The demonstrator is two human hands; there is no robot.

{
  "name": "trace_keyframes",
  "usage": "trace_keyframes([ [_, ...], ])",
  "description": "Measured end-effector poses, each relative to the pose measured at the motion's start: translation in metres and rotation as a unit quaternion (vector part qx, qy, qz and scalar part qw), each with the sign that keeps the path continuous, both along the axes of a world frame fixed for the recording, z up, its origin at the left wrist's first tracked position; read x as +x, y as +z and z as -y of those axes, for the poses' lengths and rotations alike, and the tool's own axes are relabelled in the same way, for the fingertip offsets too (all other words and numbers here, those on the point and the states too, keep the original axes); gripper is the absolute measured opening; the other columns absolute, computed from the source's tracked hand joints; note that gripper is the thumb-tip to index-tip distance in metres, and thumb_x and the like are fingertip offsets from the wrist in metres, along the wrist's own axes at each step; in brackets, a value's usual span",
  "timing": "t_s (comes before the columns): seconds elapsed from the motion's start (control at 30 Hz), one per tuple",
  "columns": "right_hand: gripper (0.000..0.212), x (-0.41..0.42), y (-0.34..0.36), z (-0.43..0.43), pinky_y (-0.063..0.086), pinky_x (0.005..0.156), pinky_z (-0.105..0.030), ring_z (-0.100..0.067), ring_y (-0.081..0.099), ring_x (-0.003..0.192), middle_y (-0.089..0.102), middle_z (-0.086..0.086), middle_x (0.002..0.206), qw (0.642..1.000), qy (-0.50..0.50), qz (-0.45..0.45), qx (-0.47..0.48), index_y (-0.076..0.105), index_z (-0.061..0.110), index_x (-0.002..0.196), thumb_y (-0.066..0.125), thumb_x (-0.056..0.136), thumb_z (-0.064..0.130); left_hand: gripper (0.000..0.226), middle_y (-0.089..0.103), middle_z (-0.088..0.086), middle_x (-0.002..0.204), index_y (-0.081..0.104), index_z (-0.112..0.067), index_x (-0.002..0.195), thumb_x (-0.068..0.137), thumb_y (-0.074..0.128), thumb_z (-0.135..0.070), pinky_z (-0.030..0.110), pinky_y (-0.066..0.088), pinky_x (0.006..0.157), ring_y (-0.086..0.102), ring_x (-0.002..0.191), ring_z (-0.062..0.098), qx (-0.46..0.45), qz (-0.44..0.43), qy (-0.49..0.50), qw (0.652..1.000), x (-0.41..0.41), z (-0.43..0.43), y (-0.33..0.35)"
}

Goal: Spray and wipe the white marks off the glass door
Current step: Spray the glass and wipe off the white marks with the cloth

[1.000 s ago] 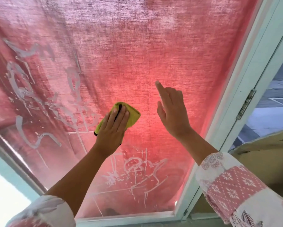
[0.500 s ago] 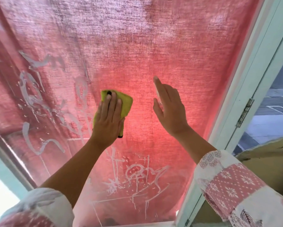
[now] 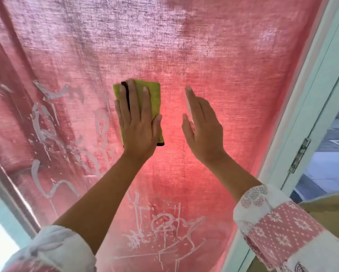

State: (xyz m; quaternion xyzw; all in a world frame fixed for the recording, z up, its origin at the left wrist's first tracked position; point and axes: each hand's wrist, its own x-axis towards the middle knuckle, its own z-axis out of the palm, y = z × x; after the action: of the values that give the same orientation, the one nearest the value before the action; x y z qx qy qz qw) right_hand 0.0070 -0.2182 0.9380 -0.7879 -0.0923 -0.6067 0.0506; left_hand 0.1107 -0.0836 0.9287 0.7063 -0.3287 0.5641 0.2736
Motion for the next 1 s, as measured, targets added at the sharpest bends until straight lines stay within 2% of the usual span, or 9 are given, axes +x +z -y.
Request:
trace_keyframes([
  [0.1,0.048,0.001,0.005,-0.002,0.05,0.048,-0.029,-0.015,0.058,0.079,0.057,-0.009,0.116,1.0,0.01,0.003,0.009,0.039,0.002,0.141,0.05,0.095,0.007,0.061,0.017,0.025,0.155,0.025,-0.007,0.149,0.096,0.047,-0.029,0.052,0.014,0.118,0.011,0.145,0.04,0.06,0.041,-0.007,0.997,0.003,0.0,-0.034],
  [0.23,0.049,0.003,0.003,-0.005,0.048,0.044,-0.028,-0.013,0.056,0.075,0.054,-0.009,0.121,0.999,0.026,-0.014,0.019,0.035,0.001,0.143,0.049,0.096,0.008,0.069,0.001,0.014,0.161,0.013,-0.014,0.153,0.094,0.047,-0.023,0.049,0.012,0.119,0.008,0.147,0.036,0.242,0.119,-0.004,0.963,0.013,-0.025,-0.103],
  [0.33,0.05,0.0,0.002,0.0,0.046,0.045,-0.025,-0.012,0.053,0.073,0.053,-0.01,0.119,0.999,0.03,-0.023,0.013,0.032,0.001,0.143,0.048,0.096,0.006,0.065,-0.001,0.009,0.161,0.014,-0.015,0.153,0.095,0.043,-0.021,0.046,0.008,0.12,0.005,0.148,0.032,0.277,0.144,-0.008,0.95,0.019,-0.037,-0.099],
  [0.4,0.051,-0.001,0.004,0.004,0.045,0.046,-0.024,-0.012,0.051,0.07,0.052,-0.012,0.116,0.999,0.03,-0.021,0.012,0.031,0.002,0.143,0.049,0.095,0.004,0.059,0.0,0.009,0.161,0.02,-0.013,0.151,0.097,0.041,-0.019,0.048,0.008,0.12,0.005,0.148,0.033,0.248,0.132,-0.018,0.959,0.018,-0.037,-0.075],
  [0.5,0.052,-0.002,0.01,0.007,0.046,0.046,-0.024,-0.013,0.051,0.072,0.051,-0.012,0.114,0.999,0.023,-0.021,0.012,0.031,0.002,0.143,0.049,0.094,0.005,0.055,0.01,0.02,0.158,0.023,-0.006,0.149,0.098,0.041,-0.016,0.053,0.009,0.118,0.005,0.146,0.038,0.106,0.041,-0.034,0.993,0.009,-0.023,-0.021],
  [0.63,0.052,0.001,0.013,0.004,0.047,0.041,-0.028,-0.014,0.051,0.067,0.051,-0.011,0.112,0.999,0.019,-0.03,0.016,0.033,0.008,0.143,0.051,0.093,0.008,0.053,0.021,0.032,0.151,0.029,0.0,0.146,0.097,0.048,-0.011,0.058,0.015,0.116,0.012,0.142,0.046,-0.03,-0.015,-0.032,0.999,-0.002,0.001,0.013],
  [0.77,0.051,0.002,0.008,0.003,0.045,0.039,-0.029,-0.011,0.047,0.065,0.05,-0.008,0.107,0.998,0.027,-0.047,0.024,0.032,0.011,0.143,0.05,0.095,0.013,0.06,0.007,0.018,0.159,0.022,-0.01,0.15,0.096,0.049,-0.013,0.055,0.022,0.115,0.012,0.145,0.04,0.114,0.059,-0.047,0.991,0.006,-0.007,-0.046],
  [0.87,0.052,0.0,0.001,0.002,0.044,0.039,-0.027,-0.009,0.044,0.062,0.05,-0.007,0.106,0.997,0.032,-0.059,0.047,0.033,0.011,0.144,0.051,0.095,0.013,0.064,0.0,0.009,0.161,0.023,-0.015,0.15,0.092,0.051,-0.015,0.047,0.014,0.119,0.01,0.147,0.033,0.244,0.111,-0.03,0.963,0.013,-0.029,-0.094],
  [1.0,0.057,0.001,-0.003,0.001,0.044,0.036,-0.03,-0.013,0.046,0.058,0.05,-0.009,0.103,0.997,0.031,-0.069,0.035,0.03,0.016,0.141,0.055,0.09,0.006,0.069,0.003,0.007,0.161,0.02,-0.016,0.152,0.091,0.052,-0.013,0.045,0.015,0.12,0.013,0.147,0.03,0.282,0.153,-0.026,0.947,0.022,-0.044,-0.087],
])
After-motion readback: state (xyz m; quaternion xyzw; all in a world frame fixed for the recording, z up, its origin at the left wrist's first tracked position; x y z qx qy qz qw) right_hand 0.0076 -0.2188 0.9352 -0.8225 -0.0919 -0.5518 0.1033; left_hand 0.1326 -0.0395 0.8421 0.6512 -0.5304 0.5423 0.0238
